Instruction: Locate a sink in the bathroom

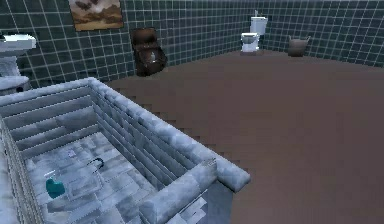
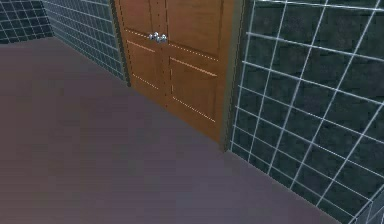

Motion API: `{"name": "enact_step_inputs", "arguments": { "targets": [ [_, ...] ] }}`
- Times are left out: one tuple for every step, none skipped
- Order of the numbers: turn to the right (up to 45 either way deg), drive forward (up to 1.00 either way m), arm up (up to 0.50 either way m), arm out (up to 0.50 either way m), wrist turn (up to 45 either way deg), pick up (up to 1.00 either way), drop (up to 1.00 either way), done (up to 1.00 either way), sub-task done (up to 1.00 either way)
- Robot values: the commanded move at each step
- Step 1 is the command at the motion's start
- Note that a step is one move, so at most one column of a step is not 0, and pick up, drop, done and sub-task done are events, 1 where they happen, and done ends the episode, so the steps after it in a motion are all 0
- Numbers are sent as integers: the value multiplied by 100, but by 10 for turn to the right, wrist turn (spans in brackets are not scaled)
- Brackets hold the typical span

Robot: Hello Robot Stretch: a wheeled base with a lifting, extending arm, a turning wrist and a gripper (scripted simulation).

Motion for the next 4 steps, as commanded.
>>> {"name": "enact_step_inputs", "arguments": {
  "targets": [
    [-450, 0, 0, 0, 0, 0, 0, 0, 0],
    [-450, 0, 0, 0, 0, 0, 0, 0, 0],
    [420, 0, 0, 0, 0, 0, 0, 0, 0],
    [450, 0, 0, 0, 0, 0, 0, 0, 0]
  ]
}}
